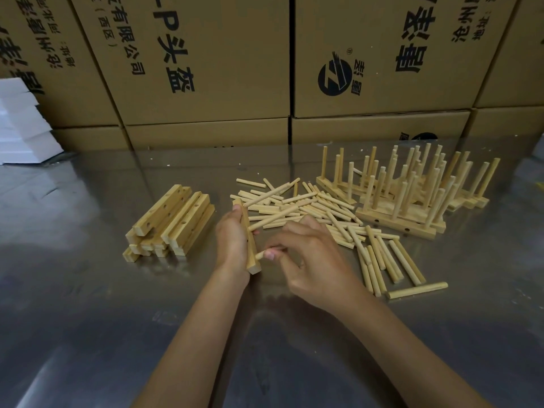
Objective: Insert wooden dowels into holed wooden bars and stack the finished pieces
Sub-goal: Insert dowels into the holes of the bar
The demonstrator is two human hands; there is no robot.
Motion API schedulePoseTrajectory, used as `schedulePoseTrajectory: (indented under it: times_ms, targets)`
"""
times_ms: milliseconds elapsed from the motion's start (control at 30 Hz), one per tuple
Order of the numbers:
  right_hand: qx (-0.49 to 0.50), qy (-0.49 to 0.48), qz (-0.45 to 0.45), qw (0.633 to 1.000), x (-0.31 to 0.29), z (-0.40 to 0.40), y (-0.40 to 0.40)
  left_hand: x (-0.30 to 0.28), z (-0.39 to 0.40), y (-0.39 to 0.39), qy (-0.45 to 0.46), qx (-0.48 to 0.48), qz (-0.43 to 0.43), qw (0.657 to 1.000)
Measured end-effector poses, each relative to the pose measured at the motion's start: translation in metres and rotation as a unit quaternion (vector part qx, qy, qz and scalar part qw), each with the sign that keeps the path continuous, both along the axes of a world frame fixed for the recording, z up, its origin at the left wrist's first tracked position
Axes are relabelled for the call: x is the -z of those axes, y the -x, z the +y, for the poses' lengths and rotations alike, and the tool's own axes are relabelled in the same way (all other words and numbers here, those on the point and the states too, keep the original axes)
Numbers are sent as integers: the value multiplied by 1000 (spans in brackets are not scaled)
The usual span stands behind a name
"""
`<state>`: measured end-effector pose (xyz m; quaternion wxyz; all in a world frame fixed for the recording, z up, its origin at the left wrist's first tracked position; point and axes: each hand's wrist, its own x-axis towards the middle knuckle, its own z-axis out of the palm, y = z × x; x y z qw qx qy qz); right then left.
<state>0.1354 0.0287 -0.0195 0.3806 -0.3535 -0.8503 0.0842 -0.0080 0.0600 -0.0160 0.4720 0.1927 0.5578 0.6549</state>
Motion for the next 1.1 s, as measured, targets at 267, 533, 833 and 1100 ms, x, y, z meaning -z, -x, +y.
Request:
schedulePoseTrajectory:
  times_ms: [267,533,833,1100]
  targets:
    - [52,-30,138,989,-10,-4,2,1,0,9,-25,-39,-27,999]
    - [77,216,159,960,-1,4,-5,3,0,8,-97,16,-54,994]
    - [96,290,209,929,6,24,-17,-3,-2,14,-141,93,-38,985]
    - [146,309,274,899,11,43,-34,-8,-6,41,-147,91,13,985]
